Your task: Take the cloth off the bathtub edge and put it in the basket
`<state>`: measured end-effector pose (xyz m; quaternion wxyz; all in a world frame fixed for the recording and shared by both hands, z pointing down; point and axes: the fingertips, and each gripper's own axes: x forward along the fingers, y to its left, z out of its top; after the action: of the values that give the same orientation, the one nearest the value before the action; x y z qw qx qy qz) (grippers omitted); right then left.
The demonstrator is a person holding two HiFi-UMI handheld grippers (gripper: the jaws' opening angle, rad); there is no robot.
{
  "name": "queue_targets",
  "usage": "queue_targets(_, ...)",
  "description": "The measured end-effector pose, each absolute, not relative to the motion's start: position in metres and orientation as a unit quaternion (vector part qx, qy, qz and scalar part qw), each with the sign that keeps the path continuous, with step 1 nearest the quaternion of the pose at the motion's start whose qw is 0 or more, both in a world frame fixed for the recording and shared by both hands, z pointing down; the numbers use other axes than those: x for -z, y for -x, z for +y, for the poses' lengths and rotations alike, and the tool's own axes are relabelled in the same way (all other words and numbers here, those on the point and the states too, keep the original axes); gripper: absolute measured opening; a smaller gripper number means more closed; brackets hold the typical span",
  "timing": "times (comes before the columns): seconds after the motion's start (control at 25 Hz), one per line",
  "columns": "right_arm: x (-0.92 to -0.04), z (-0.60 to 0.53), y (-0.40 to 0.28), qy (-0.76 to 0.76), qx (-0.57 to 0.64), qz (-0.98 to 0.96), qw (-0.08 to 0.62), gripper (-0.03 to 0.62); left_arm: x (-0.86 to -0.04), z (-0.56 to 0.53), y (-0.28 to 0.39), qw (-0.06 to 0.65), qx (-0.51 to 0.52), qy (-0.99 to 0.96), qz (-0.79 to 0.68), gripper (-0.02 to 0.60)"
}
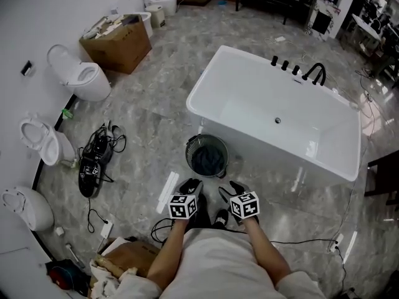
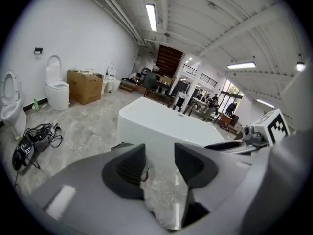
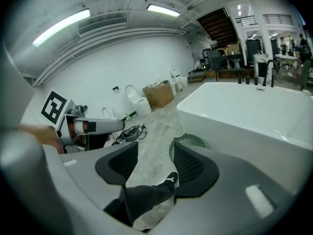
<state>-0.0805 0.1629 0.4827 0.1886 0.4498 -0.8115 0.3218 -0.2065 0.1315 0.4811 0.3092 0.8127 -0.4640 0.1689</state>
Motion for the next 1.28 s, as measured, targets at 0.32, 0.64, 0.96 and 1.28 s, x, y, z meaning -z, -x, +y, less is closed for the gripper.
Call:
queue_targets(0.32,-0.477,0.172,0.079,-0.448,-0.311,-0.819,0.178,0.096,-0.484,0.141,0.208,0.307,-0.182,-0.807,-0.471,0.141)
queue_targets(0.64,-0.469,0.172,0.070,-0.463,-0.316,-0.814,0.151,0.002,-0.473,0.143,0.203,0.300,-0.166,-0.818,-0.462,0.057)
queue_targets(0.96,-0.463,0.172,0.066,-0.466,-0.312,-0.815,0.149,0.002,-0.470,0.145,0.195,0.302,-0.158,-0.823,-0.455,0.057)
queue_targets(1.28,-0.464,0.175,0.059,-0.475,-0.315,-0.809,0.146,0.002,-0.469,0.149,0.191,0.301,-0.157,-0.825,-0.452,0.057)
